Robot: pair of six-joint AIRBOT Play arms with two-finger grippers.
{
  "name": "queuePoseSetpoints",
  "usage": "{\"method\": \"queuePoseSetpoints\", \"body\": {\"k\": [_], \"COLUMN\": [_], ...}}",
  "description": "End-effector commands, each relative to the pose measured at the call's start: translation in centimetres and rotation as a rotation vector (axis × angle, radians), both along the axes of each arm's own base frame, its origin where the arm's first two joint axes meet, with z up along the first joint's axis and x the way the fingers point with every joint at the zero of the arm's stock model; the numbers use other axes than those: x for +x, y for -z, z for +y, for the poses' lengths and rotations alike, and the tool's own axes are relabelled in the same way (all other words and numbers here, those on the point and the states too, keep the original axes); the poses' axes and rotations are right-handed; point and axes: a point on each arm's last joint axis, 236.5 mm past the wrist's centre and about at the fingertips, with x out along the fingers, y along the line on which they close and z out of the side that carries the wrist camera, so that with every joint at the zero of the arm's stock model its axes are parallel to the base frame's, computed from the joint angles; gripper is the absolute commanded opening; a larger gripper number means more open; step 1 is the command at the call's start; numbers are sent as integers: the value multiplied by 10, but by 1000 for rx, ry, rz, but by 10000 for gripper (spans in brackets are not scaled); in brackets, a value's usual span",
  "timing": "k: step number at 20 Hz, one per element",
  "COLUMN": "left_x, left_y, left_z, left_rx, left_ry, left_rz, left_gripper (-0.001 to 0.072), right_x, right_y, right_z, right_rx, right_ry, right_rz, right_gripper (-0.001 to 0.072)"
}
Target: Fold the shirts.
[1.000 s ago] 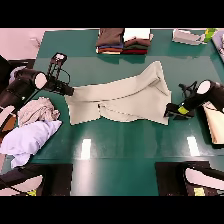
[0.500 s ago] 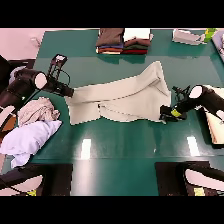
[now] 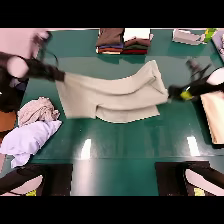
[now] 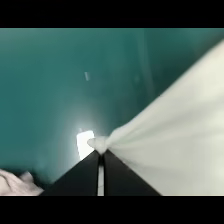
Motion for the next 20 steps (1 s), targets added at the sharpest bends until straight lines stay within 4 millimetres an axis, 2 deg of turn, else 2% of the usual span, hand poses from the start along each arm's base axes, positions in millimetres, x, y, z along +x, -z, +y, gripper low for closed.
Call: {"method": "queuePoseSetpoints", "body": {"k": [1, 2, 3, 4, 5, 6, 8, 9, 11, 14, 16, 17, 19, 20], "left_x": [-33, -56, -80, -108, -133, -159, -198, -212, -230, -230, -210, -193, -149, -119], "left_y": [-160, -210, -250, -287, -315, -338, -368, -377, -389, -384, -370, -357, -314, -280], "left_z": [13, 18, 24, 30, 36, 42, 48, 48, 43, 32, 25, 20, 8, 1], "left_rx": [-87, -122, -152, -183, -213, -250, -295, -318, -359, -387, -380, -358, -299, -253], "left_ry": [-16, -15, -13, -11, -10, -13, 2, 17, 53, 87, 90, 88, 85, 84], "left_rz": [-343, -455, -551, -641, -715, -779, -866, -894, -923, -890, -830, -777, -615, -499], "left_gripper": [25, 25, 25, 25, 25, 25, 25, 25, 25, 25, 25, 24, 25, 25], "right_x": [11, 2, -11, -29, -48, -65, -94, -103, -111, -104, -91, -80, -54, -39], "right_y": [-176, -225, -269, -311, -345, -370, -402, -410, -412, -405, -398, -387, -351, -327], "right_z": [-17, -23, -30, -36, -42, -46, -54, -58, -66, -70, -74, -78, -88, -93], "right_rx": [-44, -59, -75, -104, -134, -160, -207, -228, -259, -266, -255, -245, -216, -199], "right_ry": [22, 42, 64, 81, 97, 114, 153, 172, 194, 187, 182, 182, 185, 184], "right_rz": [-450, -565, -671, -775, -860, -921, -986, -994, -961, -897, -864, -828, -722, -656], "right_gripper": [20, 19, 19, 20, 19, 20, 19, 19, 19, 18, 18, 18, 18, 18]}}
